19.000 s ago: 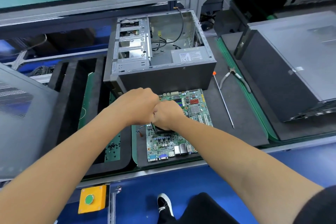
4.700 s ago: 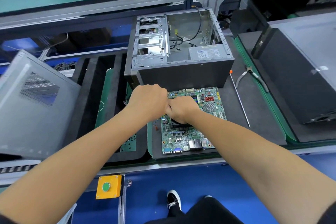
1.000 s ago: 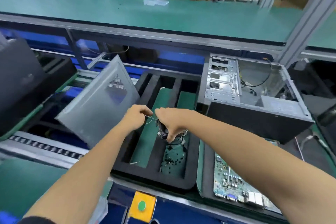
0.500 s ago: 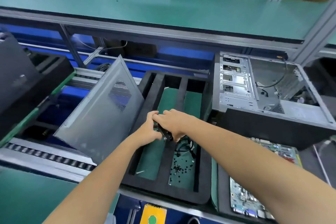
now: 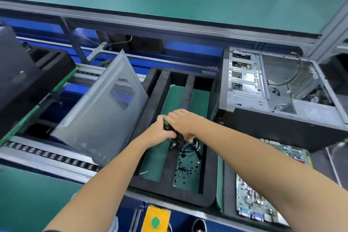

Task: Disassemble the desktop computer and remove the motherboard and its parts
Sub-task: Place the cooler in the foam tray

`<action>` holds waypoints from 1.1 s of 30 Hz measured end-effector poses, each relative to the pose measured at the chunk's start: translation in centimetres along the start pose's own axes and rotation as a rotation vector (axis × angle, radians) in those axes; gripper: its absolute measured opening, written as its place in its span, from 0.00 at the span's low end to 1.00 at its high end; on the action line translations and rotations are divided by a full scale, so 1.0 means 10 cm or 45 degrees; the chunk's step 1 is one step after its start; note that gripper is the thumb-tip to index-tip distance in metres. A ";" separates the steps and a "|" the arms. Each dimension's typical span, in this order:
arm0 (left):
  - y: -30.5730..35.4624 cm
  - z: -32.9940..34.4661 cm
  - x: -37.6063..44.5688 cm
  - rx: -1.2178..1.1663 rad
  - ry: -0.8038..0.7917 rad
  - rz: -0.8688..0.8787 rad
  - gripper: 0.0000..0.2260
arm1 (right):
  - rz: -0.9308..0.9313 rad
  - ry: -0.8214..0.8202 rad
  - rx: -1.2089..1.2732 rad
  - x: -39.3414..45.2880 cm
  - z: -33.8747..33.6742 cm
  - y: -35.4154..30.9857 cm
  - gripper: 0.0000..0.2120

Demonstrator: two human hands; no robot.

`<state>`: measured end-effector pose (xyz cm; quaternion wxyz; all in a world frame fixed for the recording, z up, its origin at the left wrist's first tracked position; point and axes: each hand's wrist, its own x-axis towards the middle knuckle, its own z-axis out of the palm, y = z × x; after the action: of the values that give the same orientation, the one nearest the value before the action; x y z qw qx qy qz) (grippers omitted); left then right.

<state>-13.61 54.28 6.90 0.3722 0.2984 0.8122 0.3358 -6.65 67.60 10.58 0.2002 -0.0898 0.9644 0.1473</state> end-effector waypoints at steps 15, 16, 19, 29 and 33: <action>0.34 0.29 0.15 0.879 0.156 0.136 0.30 | 0.137 -0.062 0.191 -0.12 0.03 0.27 0.39; 0.34 0.29 0.15 0.900 0.147 0.129 0.28 | 0.158 -0.071 0.200 -0.13 0.03 0.29 0.39; 0.35 0.28 0.16 1.005 0.167 0.145 0.28 | 0.195 -0.103 0.166 -0.11 0.04 0.31 0.40; 0.45 0.24 0.20 0.914 0.251 0.069 0.24 | 0.248 -0.118 0.454 -0.13 -0.21 0.46 0.25; 0.51 -0.02 0.27 0.887 0.376 0.083 0.29 | 0.293 -0.005 0.362 -0.13 -0.36 0.58 0.25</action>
<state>-14.03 59.26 9.81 0.1165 0.3812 0.9126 0.0906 -8.13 72.00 15.71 0.1945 0.0504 0.9791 0.0317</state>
